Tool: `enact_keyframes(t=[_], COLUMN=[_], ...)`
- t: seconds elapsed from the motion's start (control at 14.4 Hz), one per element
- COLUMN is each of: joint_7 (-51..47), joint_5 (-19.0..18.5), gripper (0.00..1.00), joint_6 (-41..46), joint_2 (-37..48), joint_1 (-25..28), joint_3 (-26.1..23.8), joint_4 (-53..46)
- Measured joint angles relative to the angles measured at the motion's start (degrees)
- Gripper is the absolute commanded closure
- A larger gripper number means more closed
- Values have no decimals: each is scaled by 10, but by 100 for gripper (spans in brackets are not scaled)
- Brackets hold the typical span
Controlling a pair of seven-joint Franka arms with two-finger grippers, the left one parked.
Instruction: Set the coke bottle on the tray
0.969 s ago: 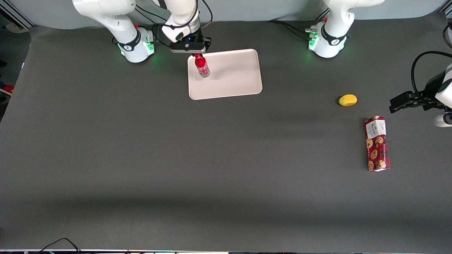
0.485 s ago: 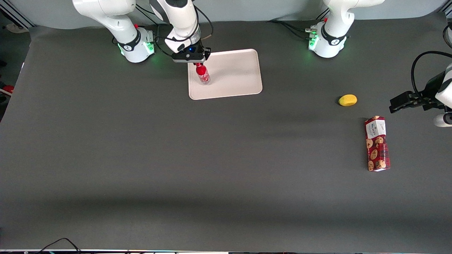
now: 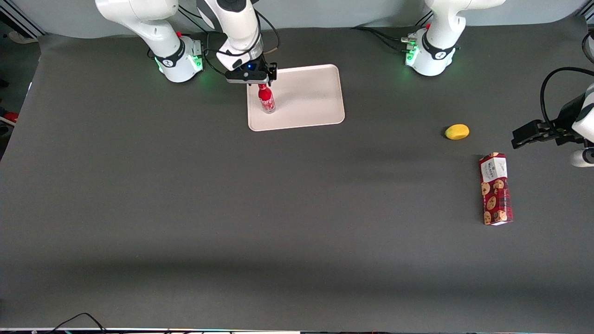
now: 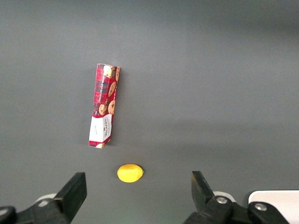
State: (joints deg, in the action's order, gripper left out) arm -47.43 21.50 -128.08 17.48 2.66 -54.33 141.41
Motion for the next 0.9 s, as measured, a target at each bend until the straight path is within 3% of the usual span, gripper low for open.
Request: enact_keyframes(t=[0.28,0.35,0.62,0.9], joint_7=[0,0,4,61], joint_5=[-22,-62,-147,-179], gripper=[0,0,0,0], joint_6=[45,114,281,433], joint_2=[7,9,-6,-50], joint_1=[-8,-12,-17,-18], joint_3=[14,44,118,202], joint_4=[-62,-130,-299,-468])
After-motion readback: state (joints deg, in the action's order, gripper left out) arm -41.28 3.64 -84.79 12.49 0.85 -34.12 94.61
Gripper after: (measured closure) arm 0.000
